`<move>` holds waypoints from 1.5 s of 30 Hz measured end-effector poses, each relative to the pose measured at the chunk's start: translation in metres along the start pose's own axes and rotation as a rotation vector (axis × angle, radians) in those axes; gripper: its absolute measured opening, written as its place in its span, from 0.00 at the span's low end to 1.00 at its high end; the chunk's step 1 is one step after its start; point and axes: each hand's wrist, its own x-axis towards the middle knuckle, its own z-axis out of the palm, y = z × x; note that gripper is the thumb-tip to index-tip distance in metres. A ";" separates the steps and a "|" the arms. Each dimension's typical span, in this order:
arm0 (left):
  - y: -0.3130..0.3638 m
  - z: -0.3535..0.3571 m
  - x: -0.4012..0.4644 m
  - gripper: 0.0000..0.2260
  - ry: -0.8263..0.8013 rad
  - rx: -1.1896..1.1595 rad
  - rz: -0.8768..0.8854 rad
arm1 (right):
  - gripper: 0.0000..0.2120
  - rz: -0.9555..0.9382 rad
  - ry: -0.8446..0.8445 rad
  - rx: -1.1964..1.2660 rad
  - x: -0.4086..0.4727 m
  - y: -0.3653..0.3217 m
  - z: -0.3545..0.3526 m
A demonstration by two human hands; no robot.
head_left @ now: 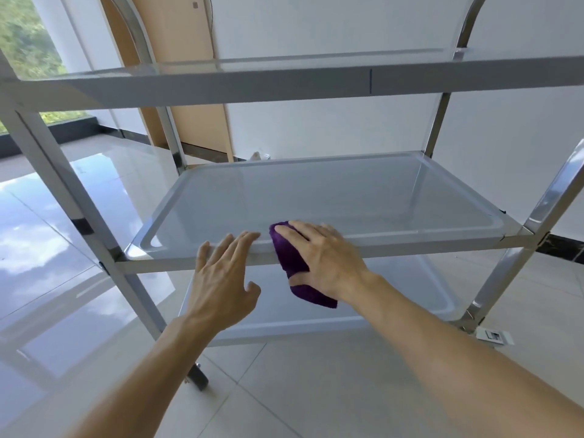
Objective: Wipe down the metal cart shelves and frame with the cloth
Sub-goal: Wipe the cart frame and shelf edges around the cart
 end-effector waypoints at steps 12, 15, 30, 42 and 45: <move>0.019 0.001 0.005 0.34 -0.056 0.102 0.109 | 0.57 0.115 -0.254 0.363 -0.007 0.052 -0.039; 0.027 0.002 0.009 0.31 -0.035 0.024 0.154 | 0.59 0.165 -0.259 0.150 -0.021 0.067 -0.033; 0.067 0.012 0.039 0.36 0.000 0.164 0.253 | 0.33 0.043 0.124 -0.102 -0.039 0.070 0.000; -0.079 -0.036 0.002 0.40 -0.083 0.307 0.041 | 0.35 -0.004 0.218 -0.032 -0.043 0.069 0.001; -0.051 -0.029 0.012 0.37 -0.073 0.264 0.137 | 0.34 -0.006 0.235 -0.034 -0.043 0.069 0.002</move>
